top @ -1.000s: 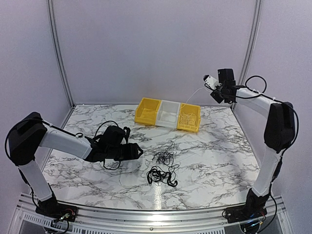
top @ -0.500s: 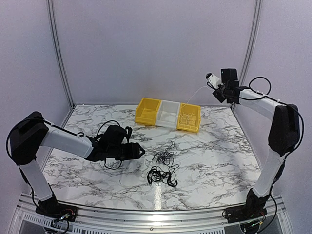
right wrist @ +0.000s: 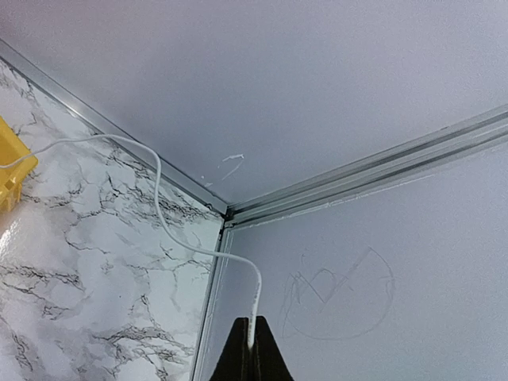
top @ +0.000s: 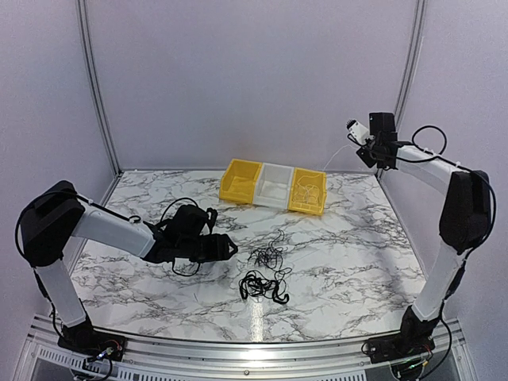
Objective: Untangle the cables
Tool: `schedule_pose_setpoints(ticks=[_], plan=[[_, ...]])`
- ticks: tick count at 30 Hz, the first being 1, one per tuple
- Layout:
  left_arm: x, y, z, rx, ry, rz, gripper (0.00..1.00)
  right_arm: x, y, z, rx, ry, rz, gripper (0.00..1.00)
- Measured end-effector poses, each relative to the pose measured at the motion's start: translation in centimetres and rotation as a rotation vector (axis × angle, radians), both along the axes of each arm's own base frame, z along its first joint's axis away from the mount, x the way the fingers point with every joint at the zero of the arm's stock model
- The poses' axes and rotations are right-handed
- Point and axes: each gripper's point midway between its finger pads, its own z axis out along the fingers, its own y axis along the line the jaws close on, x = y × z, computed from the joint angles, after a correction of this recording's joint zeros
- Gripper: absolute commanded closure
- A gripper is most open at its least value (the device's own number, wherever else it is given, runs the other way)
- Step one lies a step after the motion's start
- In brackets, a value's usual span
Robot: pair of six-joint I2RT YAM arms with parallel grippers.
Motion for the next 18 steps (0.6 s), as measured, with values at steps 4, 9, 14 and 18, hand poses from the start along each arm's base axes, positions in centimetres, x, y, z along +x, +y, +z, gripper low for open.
schedule_pose_setpoints(ticks=[4, 9, 14, 18], plan=[[0.0, 0.0, 0.0, -0.001, 0.001, -0.002, 0.32, 0.2, 0.1, -1.1, -0.001, 0.029, 0.001, 1.00], [-0.1, -0.1, 0.0, -0.003, 0.003, -0.005, 0.32, 0.5, 1.3, -3.7, -0.014, 0.100, 0.037, 1.00], [-0.1, -0.1, -0.6, 0.005, 0.013, -0.004, 0.32, 0.5, 6.2, -6.7, -0.048, 0.178, 0.152, 1.00], [-0.2, -0.1, -0.7, 0.006, 0.017, -0.005, 0.32, 1.3, 10.8, -9.3, -0.055, 0.243, 0.243, 1.00]])
